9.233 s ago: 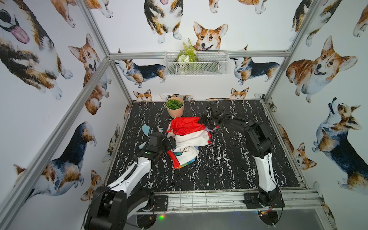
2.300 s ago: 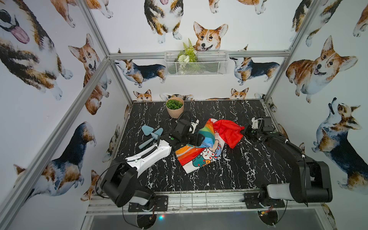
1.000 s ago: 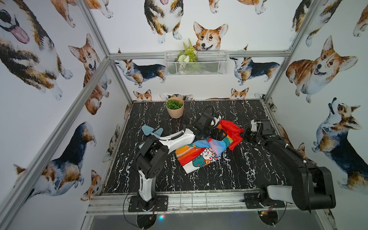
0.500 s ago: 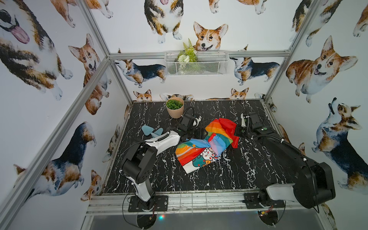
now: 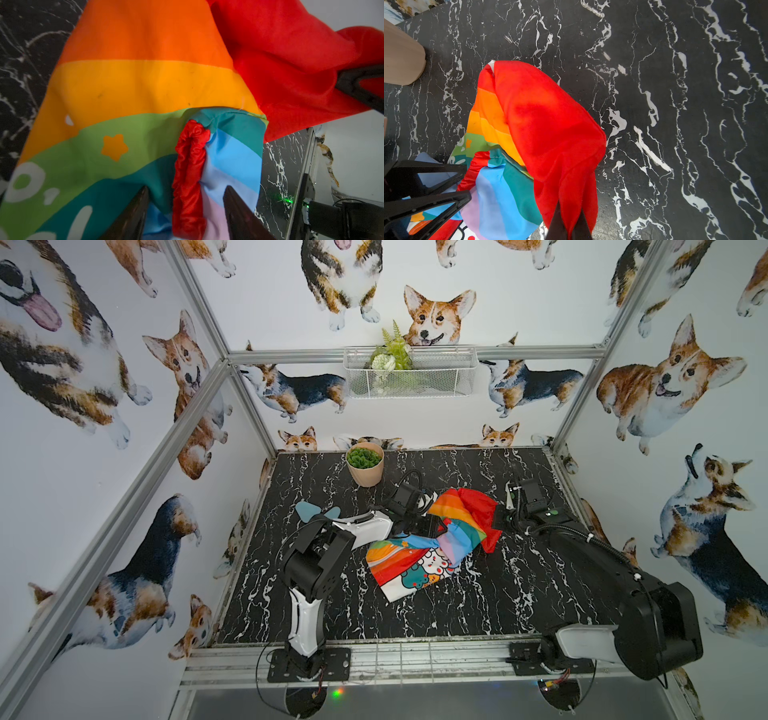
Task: Unzip the jacket
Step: Flatten out the jacket at the center of the board.
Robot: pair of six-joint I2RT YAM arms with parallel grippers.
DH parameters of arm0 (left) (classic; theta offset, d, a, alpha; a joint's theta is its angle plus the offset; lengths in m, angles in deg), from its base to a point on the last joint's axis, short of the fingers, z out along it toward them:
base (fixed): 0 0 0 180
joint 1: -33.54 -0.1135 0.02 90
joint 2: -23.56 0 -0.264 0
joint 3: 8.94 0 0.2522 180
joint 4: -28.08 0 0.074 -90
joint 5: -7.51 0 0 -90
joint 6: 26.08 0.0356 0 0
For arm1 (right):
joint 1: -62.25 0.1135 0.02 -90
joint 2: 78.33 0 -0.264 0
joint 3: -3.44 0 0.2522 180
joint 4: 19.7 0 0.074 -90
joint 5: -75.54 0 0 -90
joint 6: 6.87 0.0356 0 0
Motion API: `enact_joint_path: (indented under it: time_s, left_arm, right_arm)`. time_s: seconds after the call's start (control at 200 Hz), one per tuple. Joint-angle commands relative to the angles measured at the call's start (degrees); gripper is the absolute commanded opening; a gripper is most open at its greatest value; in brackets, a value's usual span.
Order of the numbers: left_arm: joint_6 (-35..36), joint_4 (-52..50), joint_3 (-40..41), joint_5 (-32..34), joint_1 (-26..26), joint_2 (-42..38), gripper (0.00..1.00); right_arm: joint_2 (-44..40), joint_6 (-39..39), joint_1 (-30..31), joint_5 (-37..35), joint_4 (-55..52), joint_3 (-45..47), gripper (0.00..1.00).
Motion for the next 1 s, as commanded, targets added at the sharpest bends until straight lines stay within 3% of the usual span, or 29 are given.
enact_joint_path:
  time_s: [0.0, 0.185, 0.641, 0.826, 0.996]
  left_arm:
    - [-0.06, 1.60, 0.25, -2.33, 0.49, 0.07, 0.60]
    - [-1.01, 3.18, 0.93, -2.76, 0.71, 0.25, 0.53]
    - [-0.69, 1.05, -1.26, 2.10, 0.76, -2.66, 0.10]
    - [2.70, -5.44, -1.30, 12.38, 0.76, -12.17, 0.01]
    - [5.82, -12.85, -1.89, 28.48, 0.69, -24.71, 0.00]
  right_arm:
    - [-0.08, 0.54, -0.11, -0.99, -0.53, 0.03, 0.00]
    - [0.80, 0.81, -0.10, -0.04, -0.19, 0.21, 0.00]
    - [-0.35, 1.56, -0.10, -0.80, 0.20, 0.62, 0.00]
    - [-3.21, 2.92, -0.11, -3.38, 0.33, -2.48, 0.00]
    - [-7.81, 2.96, -0.61, -9.56, 1.06, -6.81, 0.00]
